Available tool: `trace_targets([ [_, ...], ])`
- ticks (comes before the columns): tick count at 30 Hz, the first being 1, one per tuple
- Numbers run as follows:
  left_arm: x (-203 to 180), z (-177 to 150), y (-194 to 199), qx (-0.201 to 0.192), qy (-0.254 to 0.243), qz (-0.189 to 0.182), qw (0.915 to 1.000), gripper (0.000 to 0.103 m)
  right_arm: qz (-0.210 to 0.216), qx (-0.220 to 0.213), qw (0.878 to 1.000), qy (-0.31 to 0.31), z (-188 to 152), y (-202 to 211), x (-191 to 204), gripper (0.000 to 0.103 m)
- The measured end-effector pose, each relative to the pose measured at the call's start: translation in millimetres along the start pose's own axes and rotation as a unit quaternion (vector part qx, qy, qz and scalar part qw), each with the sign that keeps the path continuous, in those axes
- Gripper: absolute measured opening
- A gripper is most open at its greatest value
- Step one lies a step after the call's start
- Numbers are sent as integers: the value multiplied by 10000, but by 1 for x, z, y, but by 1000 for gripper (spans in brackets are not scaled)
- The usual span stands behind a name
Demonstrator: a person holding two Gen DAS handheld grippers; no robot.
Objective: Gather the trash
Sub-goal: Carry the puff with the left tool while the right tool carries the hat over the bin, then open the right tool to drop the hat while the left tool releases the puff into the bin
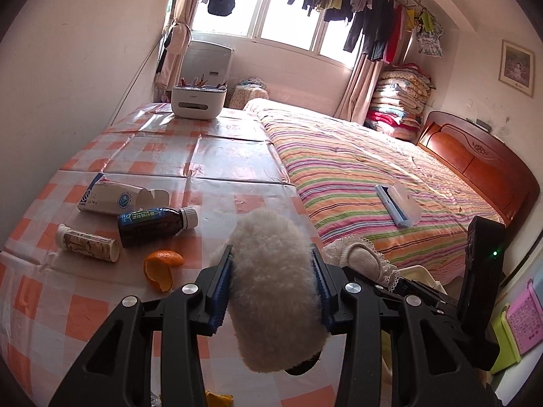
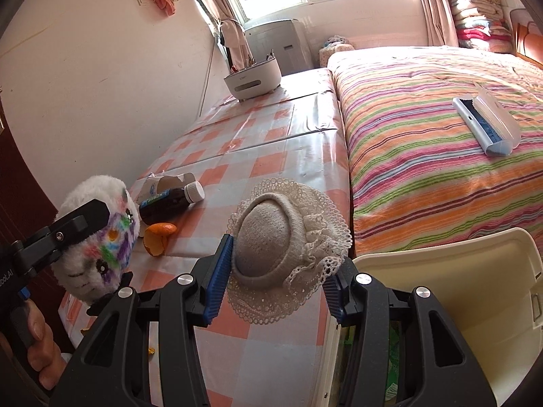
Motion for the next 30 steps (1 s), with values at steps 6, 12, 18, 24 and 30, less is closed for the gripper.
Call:
trace_targets([
  [6, -15, 1, -5, 29, -108, -147, 9998, 41, -106, -70, 9998, -118, 0, 9, -16, 48],
  [12, -32, 0, -11, 72, -268, -301, 9992, 41, -238, -194, 9993, -197, 0, 24, -32, 48],
  [18, -48, -2, -14, 104, -418, -444, 9981, 41, -397, -289, 9984, -268, -1, 36, -47, 49],
  [24, -65, -3, -15, 112, -571, -552, 9968, 41, -543, -426, 9969, -377, -1, 51, -64, 49],
  [30, -81, -7, -19, 168, -658, -711, 9952, 41, -681, -567, 9952, -409, -1, 64, -75, 49],
])
Point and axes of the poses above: each gripper's, at about its wrist camera, not at the fingertips, and y roughly against the way its jaws point, x to its left, z to its top, the point moved 1 cm from there along -y, roughly the way its jaws point, and after that the axes turned 12 degrees about -y, right-handed, at the moved point
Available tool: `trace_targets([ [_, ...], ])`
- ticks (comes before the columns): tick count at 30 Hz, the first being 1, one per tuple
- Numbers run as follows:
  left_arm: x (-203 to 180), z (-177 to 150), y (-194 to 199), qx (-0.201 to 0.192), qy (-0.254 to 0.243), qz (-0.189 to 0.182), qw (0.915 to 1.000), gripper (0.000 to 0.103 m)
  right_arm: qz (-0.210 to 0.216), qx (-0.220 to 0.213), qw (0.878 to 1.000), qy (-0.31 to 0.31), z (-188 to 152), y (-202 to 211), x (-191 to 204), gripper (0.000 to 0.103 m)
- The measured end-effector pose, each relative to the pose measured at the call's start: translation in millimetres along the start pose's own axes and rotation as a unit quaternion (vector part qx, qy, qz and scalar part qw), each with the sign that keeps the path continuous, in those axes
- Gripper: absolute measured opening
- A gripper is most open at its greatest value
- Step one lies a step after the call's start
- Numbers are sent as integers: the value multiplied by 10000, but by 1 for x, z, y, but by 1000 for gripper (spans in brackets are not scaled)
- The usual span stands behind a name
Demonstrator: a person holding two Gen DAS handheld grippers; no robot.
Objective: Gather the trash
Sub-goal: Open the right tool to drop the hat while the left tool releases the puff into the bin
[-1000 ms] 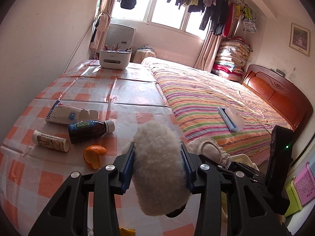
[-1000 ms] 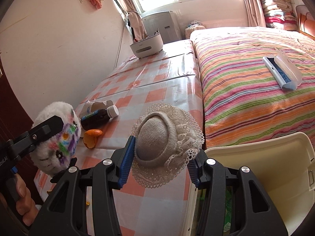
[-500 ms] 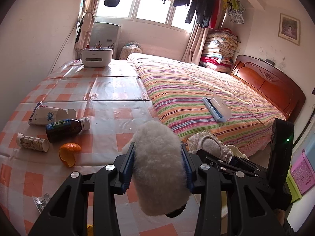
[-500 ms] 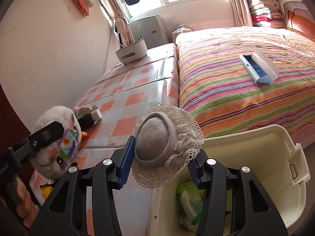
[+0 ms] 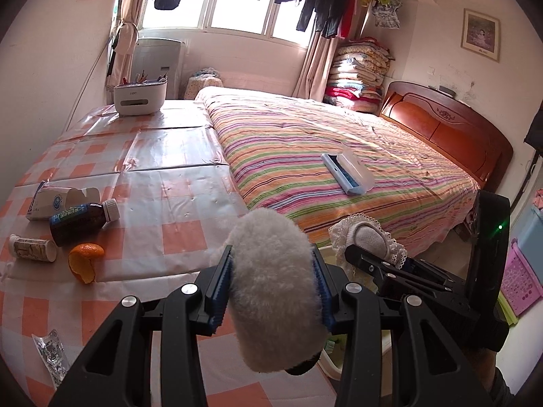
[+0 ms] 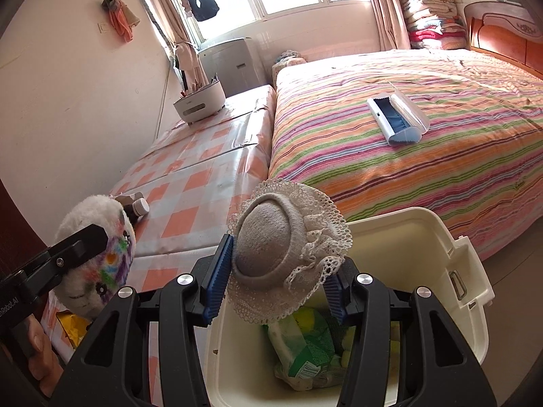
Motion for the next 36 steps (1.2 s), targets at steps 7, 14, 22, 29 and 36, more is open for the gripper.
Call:
trace_targets([
  [7, -22, -2, -6, 37, -189, -181, 9997, 41, -127, -163, 9998, -42, 0, 11, -11, 49],
  [14, -39, -3, -9, 50, -366, -324, 9988, 41, -234, -313, 9989, -263, 4, 21, -29, 50],
  [22, -49, -6, -16, 126, -444, -457, 9979, 41, -241, -634, 9956, -654, 11, 35, -50, 69],
  [29, -56, -7, -25, 182, -370, -837, 9956, 42, -214, -732, 9933, -870, 14, 38, -59, 69],
  [36, -66, -7, -30, 173, -442, -1017, 9937, 47, -217, -796, 9920, -955, 14, 40, -61, 70],
])
Point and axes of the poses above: each gripper's, at about its wrist camera, not at the fingertips, and y roughly against the way its jaws point, x to its left, z to its top, the point moved 1 cm from there along -y, roughly the way its jaws point, and after that the axes turned 12 degrees about -y, right-handed, at the moved point
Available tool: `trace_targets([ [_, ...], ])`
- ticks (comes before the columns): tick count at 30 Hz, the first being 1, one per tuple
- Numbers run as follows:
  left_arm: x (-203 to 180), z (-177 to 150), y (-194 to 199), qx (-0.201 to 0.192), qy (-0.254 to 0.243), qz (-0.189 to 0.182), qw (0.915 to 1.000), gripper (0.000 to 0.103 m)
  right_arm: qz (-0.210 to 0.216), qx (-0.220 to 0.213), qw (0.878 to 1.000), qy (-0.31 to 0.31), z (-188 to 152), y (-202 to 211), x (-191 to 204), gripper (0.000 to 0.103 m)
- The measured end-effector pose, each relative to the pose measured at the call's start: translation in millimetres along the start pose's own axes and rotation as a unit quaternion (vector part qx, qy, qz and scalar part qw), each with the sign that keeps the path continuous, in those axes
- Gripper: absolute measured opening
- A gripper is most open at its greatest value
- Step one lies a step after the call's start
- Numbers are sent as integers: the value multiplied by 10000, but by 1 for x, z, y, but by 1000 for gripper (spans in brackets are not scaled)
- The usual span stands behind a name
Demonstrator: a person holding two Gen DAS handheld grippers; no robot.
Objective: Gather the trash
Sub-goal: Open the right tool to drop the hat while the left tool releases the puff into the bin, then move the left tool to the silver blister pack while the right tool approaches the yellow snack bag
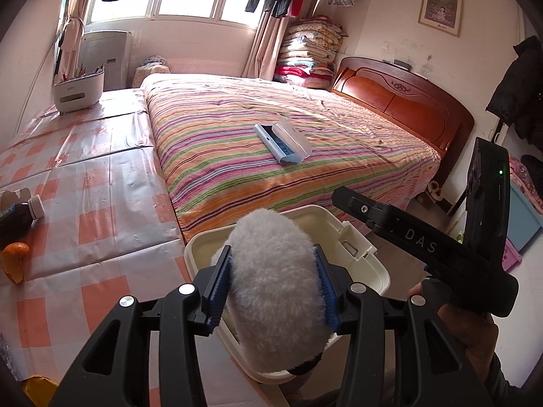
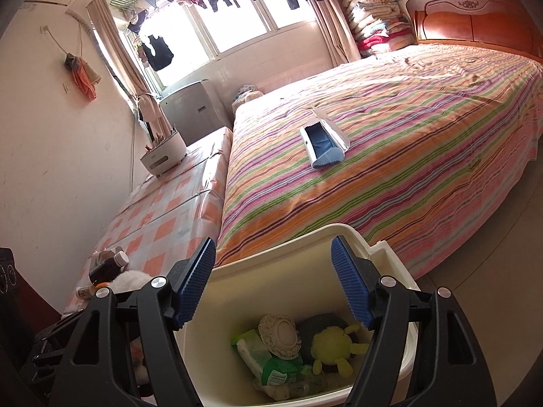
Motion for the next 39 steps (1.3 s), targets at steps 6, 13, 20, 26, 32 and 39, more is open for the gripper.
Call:
trace_targets([
  [6, 1, 0, 0, -99, 96, -57, 9999, 59, -8, -75, 10000, -63, 1, 2, -2, 70],
  [13, -1, 2, 12, -354, 16, 173, 9992, 79, 32, -122, 9999, -81, 1, 4, -3, 70],
  [20, 21, 6, 29, -325, 317, 508, 9977, 80, 327, -45, 9995, 22, -2, 4, 10, 73],
  [26, 43, 0, 48, -264, 540, 839, 9947, 80, 683, 246, 9968, 334, -16, -4, 35, 74],
  [32, 68, -13, 70, -171, 671, 1171, 9907, 80, 1045, 634, 9894, 784, -39, -15, 70, 74],
  [39, 105, -33, 92, -8, 1055, 1525, 9827, 80, 1394, 1177, 9760, 1188, -72, -26, 110, 74],
])
Point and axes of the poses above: each gripper's, at about its wrist camera, not at the fingertips, and y roughly against the way its jaws point, x to its left, z to its top, the point moved 1 cm from there along -y, roughly the way its jaws point, and after that the axes turned 12 degrees about -y, right-handed, at the moved point
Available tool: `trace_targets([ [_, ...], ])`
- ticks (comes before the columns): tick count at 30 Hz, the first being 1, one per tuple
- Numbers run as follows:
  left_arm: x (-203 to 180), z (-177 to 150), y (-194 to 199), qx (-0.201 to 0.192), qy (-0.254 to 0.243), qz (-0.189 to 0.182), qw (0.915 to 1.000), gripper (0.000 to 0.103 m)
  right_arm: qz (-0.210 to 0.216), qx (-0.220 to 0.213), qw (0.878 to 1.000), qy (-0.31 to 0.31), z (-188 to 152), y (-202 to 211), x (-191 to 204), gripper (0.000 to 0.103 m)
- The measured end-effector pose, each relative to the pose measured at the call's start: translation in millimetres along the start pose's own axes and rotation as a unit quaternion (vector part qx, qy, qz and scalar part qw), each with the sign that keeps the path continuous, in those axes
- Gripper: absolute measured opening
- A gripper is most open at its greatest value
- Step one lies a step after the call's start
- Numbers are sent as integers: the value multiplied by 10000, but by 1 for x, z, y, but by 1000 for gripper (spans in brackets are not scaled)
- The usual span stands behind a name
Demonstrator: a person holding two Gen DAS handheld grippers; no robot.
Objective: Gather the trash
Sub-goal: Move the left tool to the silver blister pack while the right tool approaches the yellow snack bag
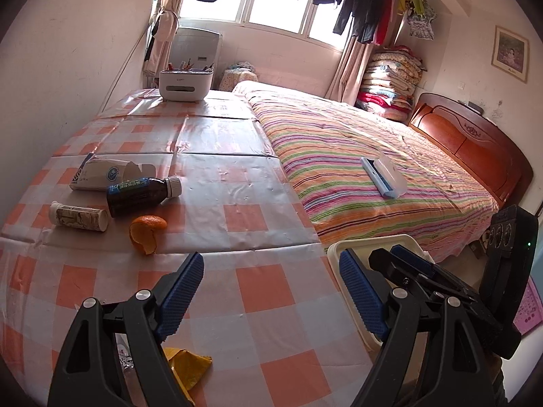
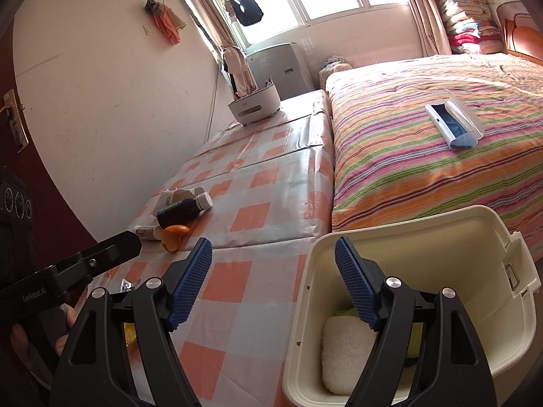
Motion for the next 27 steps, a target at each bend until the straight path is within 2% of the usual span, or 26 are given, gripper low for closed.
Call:
trace_targets([
  [8, 53, -16, 8, 231, 425, 411, 9980, 80, 527, 664, 9942, 654, -32, -28, 56, 74],
  [16, 98, -30, 19, 452, 796, 718, 9932, 80, 1076, 1381, 9759, 1304, -70, -49, 104, 74],
  [22, 123, -43, 26, 619, 1048, 777, 9895, 80, 1368, 1649, 9625, 1662, -90, -52, 131, 74],
  [27, 135, -55, 27, 853, 1060, 906, 9865, 80, 1344, 1784, 9561, 1895, -101, -56, 143, 74],
])
Point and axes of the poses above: each gripper's, at about its wrist camera, not at the fingertips, and y roughly against the way its jaws point, x to its left, z to its top, the point moved 1 cm from there along -y, roughly the way its jaws point, and after that the axes turned 12 degrees about -y, right-handed, at the moved point
